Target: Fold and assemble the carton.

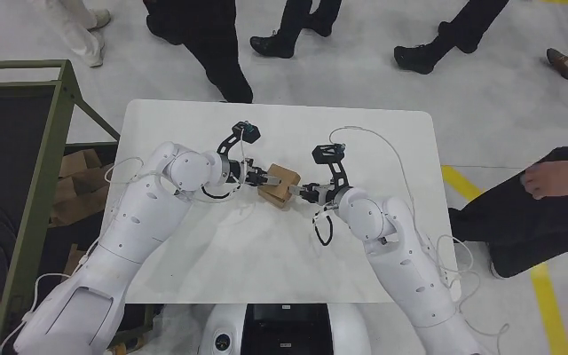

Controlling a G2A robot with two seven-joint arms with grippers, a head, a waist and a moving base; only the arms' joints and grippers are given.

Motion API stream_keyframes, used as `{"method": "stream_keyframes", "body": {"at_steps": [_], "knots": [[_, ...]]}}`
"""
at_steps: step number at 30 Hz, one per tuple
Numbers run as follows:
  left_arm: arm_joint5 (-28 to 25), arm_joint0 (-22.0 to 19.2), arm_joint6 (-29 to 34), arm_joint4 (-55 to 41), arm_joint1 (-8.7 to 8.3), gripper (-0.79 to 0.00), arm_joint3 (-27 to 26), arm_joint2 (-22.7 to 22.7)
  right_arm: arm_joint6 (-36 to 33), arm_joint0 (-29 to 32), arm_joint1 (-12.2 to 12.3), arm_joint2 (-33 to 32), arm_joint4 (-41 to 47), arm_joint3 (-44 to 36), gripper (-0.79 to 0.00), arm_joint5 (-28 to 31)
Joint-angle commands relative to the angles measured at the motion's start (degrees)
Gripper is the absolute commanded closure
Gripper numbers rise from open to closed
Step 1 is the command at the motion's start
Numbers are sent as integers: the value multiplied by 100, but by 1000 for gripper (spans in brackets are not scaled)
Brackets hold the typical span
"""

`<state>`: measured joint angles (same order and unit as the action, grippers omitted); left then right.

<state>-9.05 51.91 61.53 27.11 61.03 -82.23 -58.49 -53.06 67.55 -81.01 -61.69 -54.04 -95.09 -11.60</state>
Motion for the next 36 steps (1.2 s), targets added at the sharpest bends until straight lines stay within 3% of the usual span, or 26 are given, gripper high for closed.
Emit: {"method": "stream_keyframes", "body": {"at_steps": [1,3,8,15,36], "knots": [[-12,-5,8,-6,0,-610,2,5,6,-8,1,9,5,8,-785,-5],[-24,-5,8,-25,0,-570,10,5,9,-16,2,22,4,13,-785,-4],[-52,2,0,-94,-4,-610,-5,-18,18,-27,6,37,23,33,-785,-18],[-57,22,-2,-95,-18,-563,-36,-51,24,-31,18,2,19,78,-785,-112],[-139,36,-25,-155,-36,-529,-63,-67,-154,-122,36,52,61,232,-785,-270]]}}
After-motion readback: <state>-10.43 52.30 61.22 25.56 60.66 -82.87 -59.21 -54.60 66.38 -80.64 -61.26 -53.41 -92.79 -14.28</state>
